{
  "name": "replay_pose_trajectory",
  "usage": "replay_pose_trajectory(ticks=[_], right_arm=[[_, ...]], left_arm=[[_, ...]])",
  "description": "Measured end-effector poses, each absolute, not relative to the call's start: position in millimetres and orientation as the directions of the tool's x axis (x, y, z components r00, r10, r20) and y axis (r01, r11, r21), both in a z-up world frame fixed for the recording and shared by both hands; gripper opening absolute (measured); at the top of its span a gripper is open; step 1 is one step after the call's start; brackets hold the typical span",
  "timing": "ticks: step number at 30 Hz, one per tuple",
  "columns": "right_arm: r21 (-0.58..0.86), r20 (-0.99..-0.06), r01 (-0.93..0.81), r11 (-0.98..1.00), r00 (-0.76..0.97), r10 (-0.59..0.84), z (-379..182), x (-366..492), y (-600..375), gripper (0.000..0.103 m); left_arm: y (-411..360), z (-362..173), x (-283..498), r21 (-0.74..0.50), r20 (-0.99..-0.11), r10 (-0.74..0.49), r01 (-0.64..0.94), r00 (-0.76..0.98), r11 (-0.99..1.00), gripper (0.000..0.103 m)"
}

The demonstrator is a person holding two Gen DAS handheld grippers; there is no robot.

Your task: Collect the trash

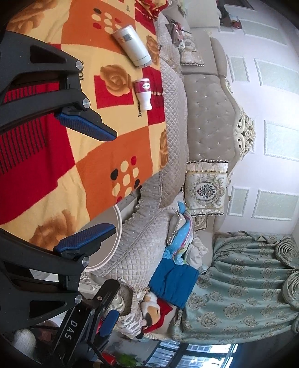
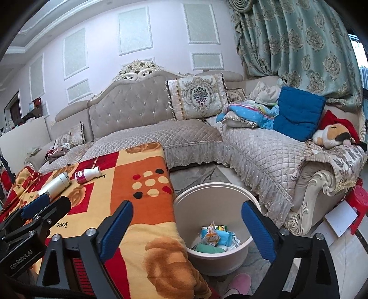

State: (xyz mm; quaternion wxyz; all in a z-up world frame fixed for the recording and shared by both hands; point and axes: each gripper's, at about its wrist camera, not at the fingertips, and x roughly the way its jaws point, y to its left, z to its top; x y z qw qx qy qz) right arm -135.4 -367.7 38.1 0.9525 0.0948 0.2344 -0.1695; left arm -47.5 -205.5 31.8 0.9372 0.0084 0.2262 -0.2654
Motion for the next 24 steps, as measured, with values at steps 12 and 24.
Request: replay_pose_trajectory(ticks=[12,24], right_arm=[[0.091,-0.464,0.360,0.928,0.840,-0.281,40.9,-135.6,-362.4,0.095],[0.085,-0.470,0.356,0.931,0.838,-0.277,41.5,-135.1,-362.0,0.095]], left_arm=[[-204.1,32.4,-50.1,-0.079,-0.425,-0.468,0.483,0.775,0.872,0.073],[-203.2,32.3,-48.3,-0.076,-0.425,-0.472,0.489,0.772,0.869,0.073]])
